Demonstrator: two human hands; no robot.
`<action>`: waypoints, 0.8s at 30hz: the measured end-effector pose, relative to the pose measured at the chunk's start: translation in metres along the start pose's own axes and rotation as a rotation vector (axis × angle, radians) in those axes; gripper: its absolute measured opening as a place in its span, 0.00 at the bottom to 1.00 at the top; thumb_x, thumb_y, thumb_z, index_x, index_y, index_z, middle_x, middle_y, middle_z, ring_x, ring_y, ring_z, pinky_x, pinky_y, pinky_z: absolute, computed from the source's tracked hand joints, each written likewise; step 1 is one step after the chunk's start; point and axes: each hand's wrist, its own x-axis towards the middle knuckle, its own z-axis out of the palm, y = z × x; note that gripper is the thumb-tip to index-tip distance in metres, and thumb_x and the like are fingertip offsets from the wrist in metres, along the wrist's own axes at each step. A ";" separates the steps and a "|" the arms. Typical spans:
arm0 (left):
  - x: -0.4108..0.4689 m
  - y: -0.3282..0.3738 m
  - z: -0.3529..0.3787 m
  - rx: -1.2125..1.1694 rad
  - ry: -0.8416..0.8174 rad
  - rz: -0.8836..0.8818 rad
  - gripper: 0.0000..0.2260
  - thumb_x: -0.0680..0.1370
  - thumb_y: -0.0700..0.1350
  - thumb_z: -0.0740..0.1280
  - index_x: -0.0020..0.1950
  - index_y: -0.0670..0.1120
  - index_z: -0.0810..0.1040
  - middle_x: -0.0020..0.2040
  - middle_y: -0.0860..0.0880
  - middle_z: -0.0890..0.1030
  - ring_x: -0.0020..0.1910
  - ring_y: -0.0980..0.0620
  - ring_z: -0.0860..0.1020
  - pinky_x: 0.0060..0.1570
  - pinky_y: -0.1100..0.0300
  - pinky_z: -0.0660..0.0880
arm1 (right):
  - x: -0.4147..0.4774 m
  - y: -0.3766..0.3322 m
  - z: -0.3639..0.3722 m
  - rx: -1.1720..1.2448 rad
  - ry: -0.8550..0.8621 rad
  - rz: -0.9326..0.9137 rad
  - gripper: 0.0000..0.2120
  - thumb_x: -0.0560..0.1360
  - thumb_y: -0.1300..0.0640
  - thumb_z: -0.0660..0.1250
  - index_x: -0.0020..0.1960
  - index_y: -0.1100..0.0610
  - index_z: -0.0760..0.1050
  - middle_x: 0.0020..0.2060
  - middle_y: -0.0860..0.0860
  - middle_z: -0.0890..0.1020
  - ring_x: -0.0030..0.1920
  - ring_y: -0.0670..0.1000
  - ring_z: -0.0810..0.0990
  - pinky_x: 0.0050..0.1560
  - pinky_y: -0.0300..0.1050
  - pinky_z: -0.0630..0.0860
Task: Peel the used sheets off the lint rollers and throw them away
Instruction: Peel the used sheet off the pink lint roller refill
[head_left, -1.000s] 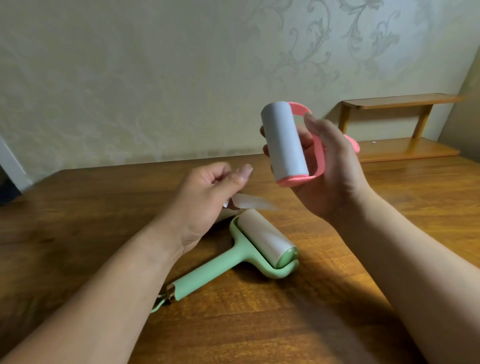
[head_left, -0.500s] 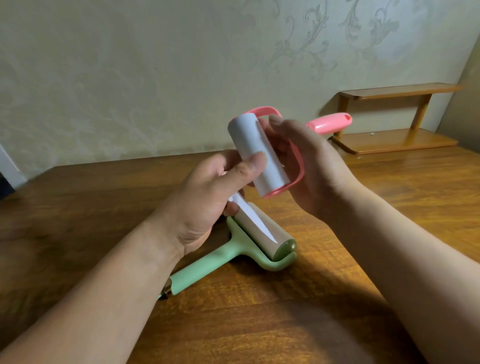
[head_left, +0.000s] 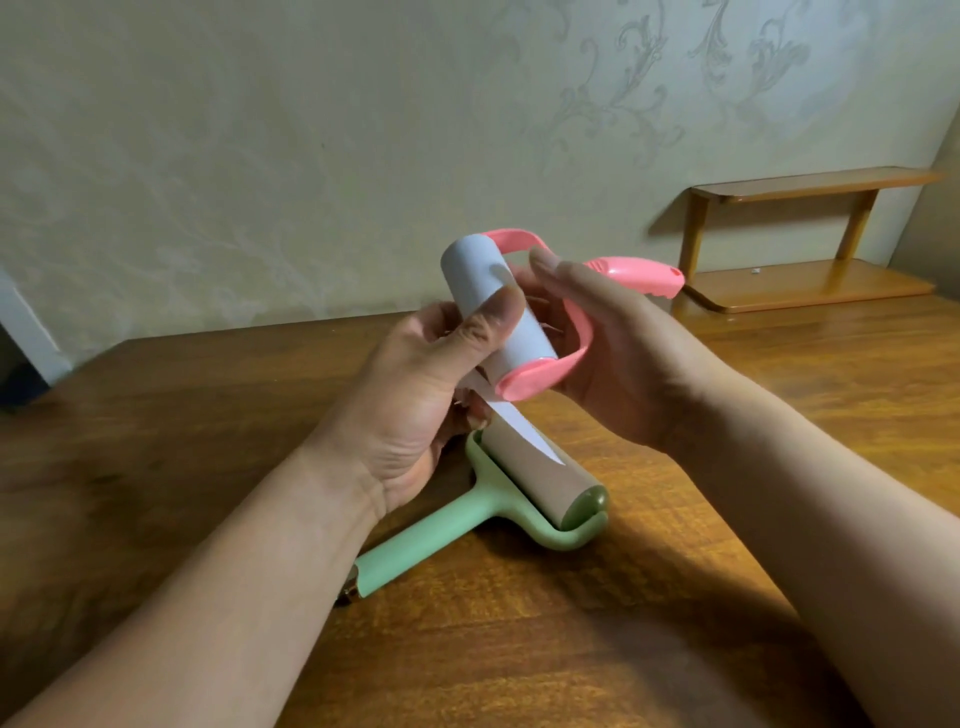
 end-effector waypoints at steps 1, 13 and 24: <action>-0.001 0.001 0.001 -0.024 -0.002 0.005 0.17 0.76 0.59 0.74 0.56 0.47 0.82 0.40 0.51 0.83 0.36 0.55 0.77 0.33 0.61 0.70 | 0.000 0.000 -0.004 -0.010 -0.004 0.040 0.27 0.88 0.41 0.59 0.68 0.63 0.83 0.55 0.60 0.87 0.54 0.58 0.87 0.59 0.56 0.81; 0.004 0.012 -0.010 -0.131 0.123 0.284 0.23 0.75 0.50 0.80 0.68 0.52 0.77 0.48 0.55 0.88 0.50 0.52 0.86 0.59 0.47 0.81 | -0.003 -0.020 -0.012 -0.473 0.083 -0.333 0.05 0.78 0.53 0.75 0.52 0.51 0.87 0.42 0.46 0.86 0.42 0.47 0.82 0.38 0.42 0.79; 0.007 0.012 -0.017 -0.074 0.198 0.476 0.33 0.66 0.63 0.84 0.64 0.53 0.75 0.49 0.57 0.86 0.52 0.53 0.86 0.50 0.57 0.82 | -0.004 -0.012 0.000 -0.411 -0.004 -0.258 0.10 0.76 0.59 0.76 0.57 0.60 0.85 0.51 0.57 0.91 0.52 0.56 0.89 0.50 0.47 0.85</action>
